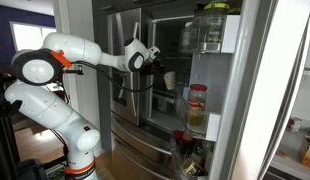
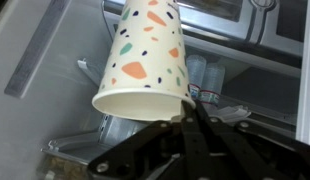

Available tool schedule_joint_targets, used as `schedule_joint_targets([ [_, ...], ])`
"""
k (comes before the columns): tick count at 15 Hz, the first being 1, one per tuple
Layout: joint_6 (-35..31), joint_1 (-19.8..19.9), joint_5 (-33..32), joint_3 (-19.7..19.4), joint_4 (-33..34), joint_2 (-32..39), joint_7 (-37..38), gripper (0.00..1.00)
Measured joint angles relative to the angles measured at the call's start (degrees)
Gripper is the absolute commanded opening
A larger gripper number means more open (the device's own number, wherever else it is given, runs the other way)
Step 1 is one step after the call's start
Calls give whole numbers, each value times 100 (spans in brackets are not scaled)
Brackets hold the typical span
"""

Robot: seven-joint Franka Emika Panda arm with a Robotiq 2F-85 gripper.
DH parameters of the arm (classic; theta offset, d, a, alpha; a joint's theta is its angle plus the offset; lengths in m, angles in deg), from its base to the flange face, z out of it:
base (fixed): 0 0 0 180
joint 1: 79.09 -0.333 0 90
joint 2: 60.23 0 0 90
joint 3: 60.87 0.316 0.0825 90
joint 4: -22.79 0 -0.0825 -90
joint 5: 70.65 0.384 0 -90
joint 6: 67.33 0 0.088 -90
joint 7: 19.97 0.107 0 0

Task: Put the cup inside the fridge

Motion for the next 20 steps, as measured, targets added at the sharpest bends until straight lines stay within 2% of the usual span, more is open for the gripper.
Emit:
schedule_joint_targets([
  [7, -46, -11, 41, -18, 42, 82, 0, 4],
  [10, -46, 0, 41, -15, 44, 99, 2, 1],
  [14, -47, -44, 156, -149, 210, 572, -28, 1],
  [17, -96, -291, 441, -422, 634, 1235, -426, 1],
  [20, -135, -822, 1037, -907, 1194, 1915, -1182, 1],
])
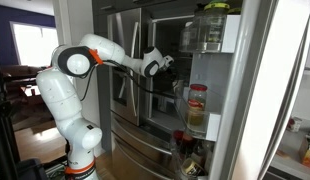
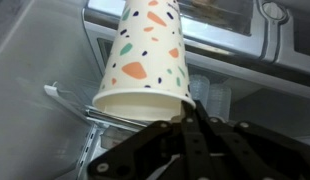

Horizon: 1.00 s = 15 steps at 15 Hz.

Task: Put the cup inside the fridge

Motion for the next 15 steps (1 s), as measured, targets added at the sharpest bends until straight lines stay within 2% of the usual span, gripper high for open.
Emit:
schedule_joint_targets([
  [3, -1, -542, 908, -424, 577, 604, -939, 1],
  [6, -4, -829, 1909, -695, 1109, 1136, -1891, 1],
  [14, -228, -726, 3978, -795, 2208, 2353, -3163, 1],
  [15, -228, -696, 4185, -777, 2315, 2473, -3314, 4],
])
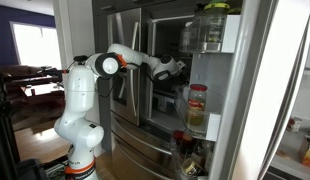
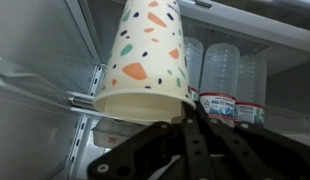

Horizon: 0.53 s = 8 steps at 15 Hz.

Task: Put the cup inside the fridge

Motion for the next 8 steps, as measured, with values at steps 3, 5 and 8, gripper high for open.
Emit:
schedule_joint_targets([
  [3, 2, 84, 335, 48, 256, 282, -258, 4],
  [5, 2, 97, 353, 50, 317, 346, -263, 4],
  [8, 3, 95, 358, 51, 348, 349, -263, 1],
])
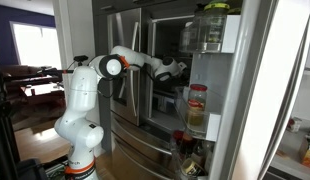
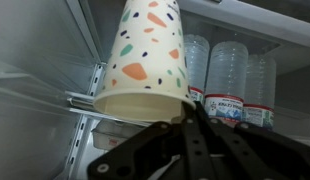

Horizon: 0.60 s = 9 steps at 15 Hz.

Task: Put the cup inside the fridge

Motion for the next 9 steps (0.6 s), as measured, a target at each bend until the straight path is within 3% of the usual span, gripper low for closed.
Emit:
schedule_joint_targets([
  [3, 2, 31, 239, 72, 78, 52, -133, 1],
  [9, 68, 339, 1364, 381, 581, 464, -983, 1],
])
